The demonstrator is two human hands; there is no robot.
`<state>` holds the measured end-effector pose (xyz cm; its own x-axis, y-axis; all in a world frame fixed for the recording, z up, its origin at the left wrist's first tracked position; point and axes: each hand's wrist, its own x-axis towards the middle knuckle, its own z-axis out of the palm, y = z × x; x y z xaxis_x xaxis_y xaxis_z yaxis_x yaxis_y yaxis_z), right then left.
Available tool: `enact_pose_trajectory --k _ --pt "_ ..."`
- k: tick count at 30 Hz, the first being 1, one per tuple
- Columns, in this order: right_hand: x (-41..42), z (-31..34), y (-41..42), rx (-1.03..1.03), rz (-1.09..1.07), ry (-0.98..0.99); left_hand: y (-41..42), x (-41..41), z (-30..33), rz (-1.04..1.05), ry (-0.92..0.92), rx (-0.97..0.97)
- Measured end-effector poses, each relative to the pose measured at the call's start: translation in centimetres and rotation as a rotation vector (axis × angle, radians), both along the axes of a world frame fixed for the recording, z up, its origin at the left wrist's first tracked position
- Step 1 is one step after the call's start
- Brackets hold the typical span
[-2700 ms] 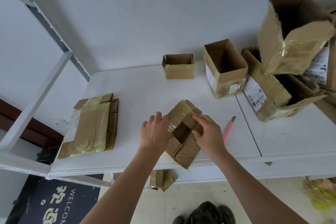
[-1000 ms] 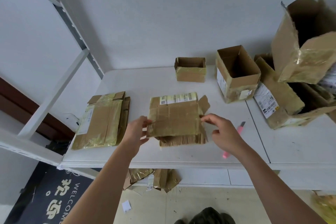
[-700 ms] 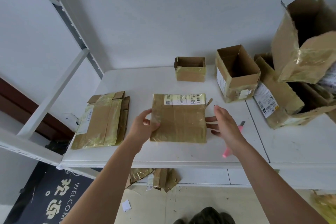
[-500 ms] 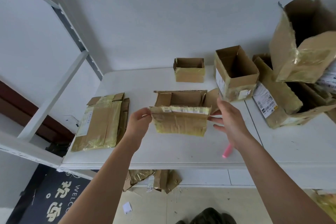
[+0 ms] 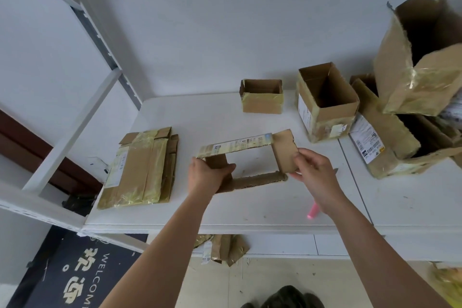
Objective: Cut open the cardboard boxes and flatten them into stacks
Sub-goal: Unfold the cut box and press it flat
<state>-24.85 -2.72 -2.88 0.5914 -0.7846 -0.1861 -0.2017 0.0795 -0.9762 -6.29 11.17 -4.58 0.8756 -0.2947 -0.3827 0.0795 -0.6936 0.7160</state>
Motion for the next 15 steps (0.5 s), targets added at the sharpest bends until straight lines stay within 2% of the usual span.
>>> enact_pose_trajectory --k 3,6,7,10,11,12,15 --pt "-0.3 -0.4 -0.5 -0.11 0.028 0.023 0.0 -0.7 0.1 0.009 -0.045 -0.024" --pt "-0.5 -0.5 -1.1 -0.174 -0.026 0.01 0.3 -0.5 1.0 -0.051 -0.023 -0.214" --pt "-0.4 -0.6 -1.2 -0.219 -0.058 0.002 0.6 -0.2 1.6 -0.033 0.026 -0.319" --pt "-0.4 -0.8 -1.5 -0.476 -0.041 0.011 2.1 1.7 1.9 0.18 0.417 -0.686" --pt "-0.3 -1.1 -1.5 -0.584 0.026 0.071 2.7 2.3 1.5 0.26 0.48 -0.697" --pt "-0.3 -1.7 -1.5 -0.664 0.121 0.169 3.2 2.6 1.0 0.312 0.473 -0.618" --pt "0.3 -3.9 -1.1 -0.696 0.477 0.592 4.3 2.4 -1.0 0.262 0.169 -0.258"
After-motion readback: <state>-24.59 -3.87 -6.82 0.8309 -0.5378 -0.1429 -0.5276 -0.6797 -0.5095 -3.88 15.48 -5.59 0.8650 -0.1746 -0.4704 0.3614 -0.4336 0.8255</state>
